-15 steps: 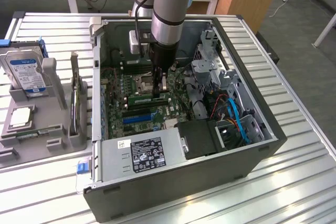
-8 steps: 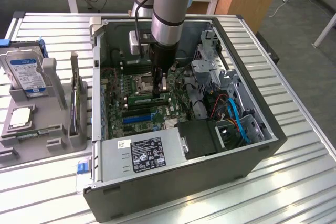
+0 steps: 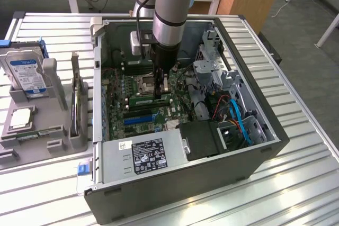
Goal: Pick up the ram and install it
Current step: 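Insert the ram into the slot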
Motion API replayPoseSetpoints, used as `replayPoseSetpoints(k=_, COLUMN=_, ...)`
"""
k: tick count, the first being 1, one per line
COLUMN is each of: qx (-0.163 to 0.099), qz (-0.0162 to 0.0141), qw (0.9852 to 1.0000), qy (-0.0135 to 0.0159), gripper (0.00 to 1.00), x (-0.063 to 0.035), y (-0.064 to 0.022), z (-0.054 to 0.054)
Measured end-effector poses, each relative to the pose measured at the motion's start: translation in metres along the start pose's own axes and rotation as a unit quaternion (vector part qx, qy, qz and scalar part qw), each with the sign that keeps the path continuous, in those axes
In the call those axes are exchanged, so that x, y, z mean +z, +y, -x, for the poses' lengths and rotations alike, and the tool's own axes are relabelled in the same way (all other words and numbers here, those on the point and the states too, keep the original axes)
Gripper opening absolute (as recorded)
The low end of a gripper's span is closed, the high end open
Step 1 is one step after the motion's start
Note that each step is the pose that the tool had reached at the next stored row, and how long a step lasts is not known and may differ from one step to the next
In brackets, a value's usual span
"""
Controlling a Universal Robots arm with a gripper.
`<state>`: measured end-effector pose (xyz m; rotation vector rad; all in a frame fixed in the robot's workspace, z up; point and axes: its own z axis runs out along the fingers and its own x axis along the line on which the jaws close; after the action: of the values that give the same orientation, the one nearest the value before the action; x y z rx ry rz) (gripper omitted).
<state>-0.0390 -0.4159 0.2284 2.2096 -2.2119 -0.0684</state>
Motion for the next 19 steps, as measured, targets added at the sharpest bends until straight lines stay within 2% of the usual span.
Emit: replayPoseSetpoints(k=19, qx=-0.001, qz=0.0000, qw=1.0000, qy=0.0002, gripper=0.12, x=0.0035, y=-0.0003, z=-0.0001)
